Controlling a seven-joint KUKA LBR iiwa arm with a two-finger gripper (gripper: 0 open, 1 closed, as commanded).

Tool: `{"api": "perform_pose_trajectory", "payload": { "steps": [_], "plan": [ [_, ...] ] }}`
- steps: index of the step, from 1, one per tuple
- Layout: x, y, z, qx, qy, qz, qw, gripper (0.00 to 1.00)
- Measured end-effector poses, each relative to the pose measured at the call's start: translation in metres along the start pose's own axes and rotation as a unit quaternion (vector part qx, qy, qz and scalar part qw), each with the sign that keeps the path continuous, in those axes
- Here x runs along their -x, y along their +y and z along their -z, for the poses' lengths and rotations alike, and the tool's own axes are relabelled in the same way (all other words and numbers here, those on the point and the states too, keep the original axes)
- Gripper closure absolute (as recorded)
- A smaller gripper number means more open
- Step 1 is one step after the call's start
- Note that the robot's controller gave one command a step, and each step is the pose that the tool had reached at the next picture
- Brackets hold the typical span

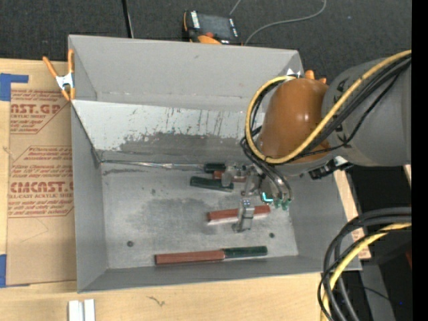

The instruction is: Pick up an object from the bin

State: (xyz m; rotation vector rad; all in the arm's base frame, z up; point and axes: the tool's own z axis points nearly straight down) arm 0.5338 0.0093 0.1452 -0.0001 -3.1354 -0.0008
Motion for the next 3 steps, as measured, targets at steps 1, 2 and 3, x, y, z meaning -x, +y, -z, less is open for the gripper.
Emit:
{"api": "perform_pose_trajectory", "payload": {
  "steps": [1,2,3],
  "plan": [
    [-0.008,-0.030,-0.079,0.000,-0.0002,0.013,0.9999,0.00],
    [-0.006,-0.029,-0.075,0.000,-0.0041,0.013,0.9999,1.00],
    [-0.003,-0.040,0.068,-0.001,-0.0077,0.000,1.0000,1.00]
  ]
}}
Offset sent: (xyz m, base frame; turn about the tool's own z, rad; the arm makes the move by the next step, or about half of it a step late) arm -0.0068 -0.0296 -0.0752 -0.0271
